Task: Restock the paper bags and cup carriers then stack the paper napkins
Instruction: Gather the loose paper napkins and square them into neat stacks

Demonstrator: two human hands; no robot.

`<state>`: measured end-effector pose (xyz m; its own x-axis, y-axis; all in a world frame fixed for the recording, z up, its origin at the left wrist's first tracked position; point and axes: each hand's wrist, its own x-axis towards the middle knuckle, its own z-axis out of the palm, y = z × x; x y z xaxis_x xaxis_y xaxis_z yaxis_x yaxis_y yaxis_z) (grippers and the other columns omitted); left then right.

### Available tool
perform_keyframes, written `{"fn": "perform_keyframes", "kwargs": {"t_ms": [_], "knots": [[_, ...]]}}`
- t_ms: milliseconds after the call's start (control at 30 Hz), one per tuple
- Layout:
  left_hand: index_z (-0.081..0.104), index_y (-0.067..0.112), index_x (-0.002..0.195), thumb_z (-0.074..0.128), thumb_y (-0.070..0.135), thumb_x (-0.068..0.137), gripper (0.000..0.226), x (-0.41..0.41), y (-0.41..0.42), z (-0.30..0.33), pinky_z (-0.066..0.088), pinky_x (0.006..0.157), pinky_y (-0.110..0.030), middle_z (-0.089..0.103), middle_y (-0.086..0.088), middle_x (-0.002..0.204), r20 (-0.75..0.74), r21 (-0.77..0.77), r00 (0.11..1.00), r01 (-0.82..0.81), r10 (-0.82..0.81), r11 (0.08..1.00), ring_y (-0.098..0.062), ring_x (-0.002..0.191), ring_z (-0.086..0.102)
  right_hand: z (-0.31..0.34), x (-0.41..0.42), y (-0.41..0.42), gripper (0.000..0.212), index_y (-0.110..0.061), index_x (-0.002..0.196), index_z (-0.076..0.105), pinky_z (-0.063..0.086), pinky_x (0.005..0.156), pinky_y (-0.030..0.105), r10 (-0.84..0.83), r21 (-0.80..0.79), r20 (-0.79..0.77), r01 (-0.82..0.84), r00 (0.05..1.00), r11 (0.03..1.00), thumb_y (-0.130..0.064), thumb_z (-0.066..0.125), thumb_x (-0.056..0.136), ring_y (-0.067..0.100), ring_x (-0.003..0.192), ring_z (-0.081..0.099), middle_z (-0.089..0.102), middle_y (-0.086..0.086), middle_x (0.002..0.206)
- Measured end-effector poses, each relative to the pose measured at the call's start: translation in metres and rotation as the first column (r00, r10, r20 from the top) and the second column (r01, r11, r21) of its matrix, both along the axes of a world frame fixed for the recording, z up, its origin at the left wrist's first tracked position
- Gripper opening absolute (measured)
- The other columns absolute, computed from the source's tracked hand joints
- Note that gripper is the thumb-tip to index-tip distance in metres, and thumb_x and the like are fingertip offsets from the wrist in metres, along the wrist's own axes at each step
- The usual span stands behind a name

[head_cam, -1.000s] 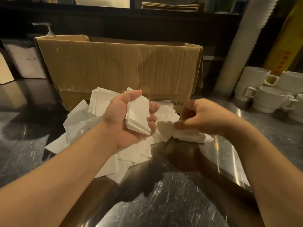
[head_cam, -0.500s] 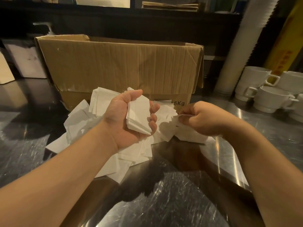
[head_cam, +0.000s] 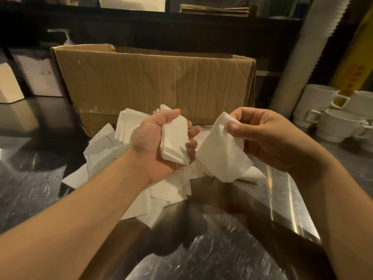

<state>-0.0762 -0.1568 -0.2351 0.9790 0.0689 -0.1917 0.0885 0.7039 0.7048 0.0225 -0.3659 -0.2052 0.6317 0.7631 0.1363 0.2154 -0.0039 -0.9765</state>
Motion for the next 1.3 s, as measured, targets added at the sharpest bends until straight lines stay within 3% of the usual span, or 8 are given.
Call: {"fn": "perform_keyframes", "kwargs": {"t_ms": [133, 333, 433, 500, 800, 933, 1100, 1300], "knots": [[0.061, 0.009, 0.123, 0.065, 0.032, 0.081, 0.048, 0.003, 0.0, -0.001, 0.056, 0.088, -0.04, 0.065, -0.012, 0.108, 0.023, 0.102, 0.998, 0.06, -0.062, 0.993, -0.028, 0.096, 0.064, -0.004, -0.01, 0.004, 0.011, -0.023, 0.081, 0.075, 0.06, 0.079, 0.034, 0.17, 0.108, -0.013, -0.167, 0.985, 0.98, -0.031, 0.07, 0.088, 0.017, 0.084, 0.07, 0.07, -0.001, 0.088], [0.059, 0.007, 0.14, 0.057, 0.042, 0.095, 0.057, 0.001, -0.004, -0.008, 0.045, 0.097, -0.052, 0.061, -0.018, 0.121, 0.028, 0.154, 0.944, 0.321, -0.329, 0.934, -0.036, 0.105, 0.059, -0.017, -0.019, 0.028, 0.027, -0.025, 0.084, 0.075, 0.056, 0.082, 0.055, -0.055, 0.04, 0.14, 0.05, 0.989, 0.998, -0.049, 0.076, 0.074, 0.043, 0.101, 0.064, 0.073, 0.007, 0.1], [0.068, 0.01, 0.131, 0.06, 0.054, 0.094, 0.057, 0.001, -0.003, -0.009, 0.048, 0.097, -0.054, 0.064, -0.017, 0.119, 0.038, 0.155, 0.935, 0.343, -0.353, 0.926, -0.037, 0.105, 0.063, -0.019, -0.023, 0.034, 0.024, -0.019, 0.089, 0.073, 0.056, 0.066, 0.023, -0.129, 0.055, 0.16, 0.122, 0.979, 0.991, -0.041, 0.072, 0.078, 0.02, 0.088, 0.071, 0.074, -0.003, 0.092], [0.072, 0.011, 0.124, 0.061, 0.057, 0.091, 0.058, -0.002, -0.006, -0.007, 0.052, 0.092, -0.053, 0.067, -0.017, 0.113, 0.047, 0.15, 0.917, 0.386, -0.396, 0.91, -0.037, 0.098, 0.068, -0.02, -0.025, 0.036, 0.015, -0.016, 0.09, 0.071, 0.053, 0.06, 0.016, -0.153, 0.038, 0.164, 0.149, 0.975, 0.988, -0.03, 0.072, 0.087, 0.01, 0.081, 0.072, 0.073, -0.005, 0.089], [0.065, 0.015, 0.129, 0.071, 0.036, 0.083, 0.051, -0.007, -0.01, -0.006, 0.054, 0.08, -0.044, 0.067, -0.015, 0.106, 0.029, 0.173, 0.936, 0.342, -0.352, 0.924, -0.031, 0.087, 0.065, -0.022, -0.024, 0.039, 0.011, -0.017, 0.092, 0.072, 0.055, 0.062, 0.018, -0.239, 0.014, 0.155, 0.24, 0.959, 0.971, -0.024, 0.064, 0.097, 0.01, 0.079, 0.072, 0.074, -0.005, 0.088], [0.062, 0.02, 0.136, 0.079, 0.036, 0.076, 0.064, -0.006, -0.008, -0.009, 0.056, 0.091, -0.05, 0.067, -0.016, 0.117, 0.013, 0.249, 0.951, 0.296, -0.308, 0.922, -0.033, 0.105, 0.066, -0.022, -0.023, 0.041, 0.011, -0.019, 0.095, 0.071, 0.055, 0.062, 0.02, -0.264, -0.004, 0.146, 0.267, 0.953, 0.964, -0.026, 0.063, 0.098, 0.008, 0.074, 0.071, 0.071, -0.013, 0.078], [0.053, 0.017, 0.136, 0.077, 0.029, 0.076, 0.065, -0.004, -0.005, -0.008, 0.053, 0.068, -0.032, 0.066, -0.01, 0.106, 0.008, 0.065, 0.969, 0.246, -0.247, 0.967, -0.021, 0.075, 0.061, -0.011, 0.0, 0.023, 0.012, -0.022, 0.103, 0.069, 0.051, 0.061, 0.025, -0.383, -0.245, 0.157, 0.412, 0.91, 0.878, -0.033, 0.065, 0.098, 0.009, 0.066, 0.061, 0.071, 0.0, 0.095], [0.055, 0.015, 0.118, 0.066, 0.033, 0.081, 0.042, -0.002, -0.001, -0.003, 0.037, 0.071, -0.027, 0.061, -0.005, 0.095, 0.028, -0.009, 0.997, 0.073, -0.072, 0.997, -0.017, 0.068, 0.048, -0.014, 0.017, 0.007, 0.032, -0.033, 0.103, 0.066, 0.052, 0.076, 0.027, -0.086, -0.702, 0.391, 0.357, 0.917, 0.616, -0.052, 0.079, 0.081, 0.014, 0.097, 0.063, 0.066, -0.009, 0.106]]}}
